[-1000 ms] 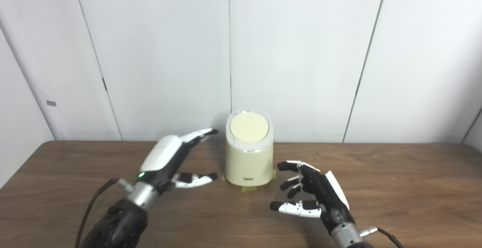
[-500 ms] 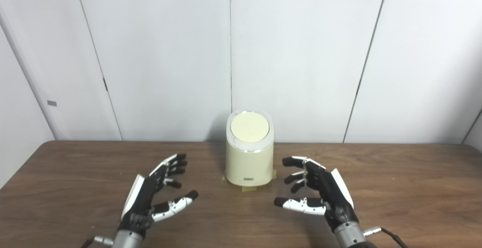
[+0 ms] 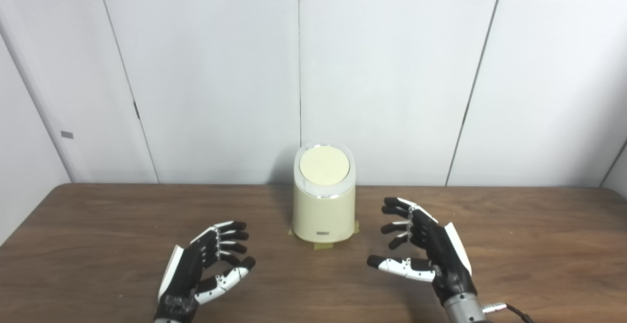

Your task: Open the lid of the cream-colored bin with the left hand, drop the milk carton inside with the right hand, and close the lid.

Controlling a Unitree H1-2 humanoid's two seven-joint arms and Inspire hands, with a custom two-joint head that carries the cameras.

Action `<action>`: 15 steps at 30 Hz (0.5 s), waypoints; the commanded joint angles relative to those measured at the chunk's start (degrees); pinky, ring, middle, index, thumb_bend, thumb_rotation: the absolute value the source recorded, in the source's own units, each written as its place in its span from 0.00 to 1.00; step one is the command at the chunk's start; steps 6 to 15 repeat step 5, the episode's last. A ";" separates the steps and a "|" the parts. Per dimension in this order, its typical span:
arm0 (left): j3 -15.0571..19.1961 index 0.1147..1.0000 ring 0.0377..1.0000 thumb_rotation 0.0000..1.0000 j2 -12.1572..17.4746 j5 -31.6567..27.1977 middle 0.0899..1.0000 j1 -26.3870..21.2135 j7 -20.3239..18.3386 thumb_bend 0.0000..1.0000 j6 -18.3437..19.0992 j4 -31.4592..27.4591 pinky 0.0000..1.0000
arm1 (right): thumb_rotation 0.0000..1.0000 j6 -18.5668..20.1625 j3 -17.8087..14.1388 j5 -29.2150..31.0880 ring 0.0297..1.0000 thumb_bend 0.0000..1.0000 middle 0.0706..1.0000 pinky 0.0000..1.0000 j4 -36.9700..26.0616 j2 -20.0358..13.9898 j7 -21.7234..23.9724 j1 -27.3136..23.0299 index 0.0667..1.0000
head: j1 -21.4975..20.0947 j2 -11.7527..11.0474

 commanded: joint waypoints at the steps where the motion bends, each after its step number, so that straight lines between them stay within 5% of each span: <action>1: 0.12 0.70 0.63 0.12 0.17 -0.76 0.69 -1.31 0.20 0.60 -1.79 -2.05 0.53 | 0.11 -2.16 -0.35 0.33 0.62 0.65 0.76 0.45 -2.08 -0.30 -0.02 -1.38 0.77 | 0.03 0.01; 15: 0.11 0.71 0.65 0.11 -0.03 -1.81 0.70 -1.20 -0.16 0.59 -1.29 -2.77 0.54 | 0.11 -1.66 -0.18 0.13 0.61 0.66 0.76 0.44 -2.34 -0.31 0.05 -1.24 0.77 | 0.26 0.08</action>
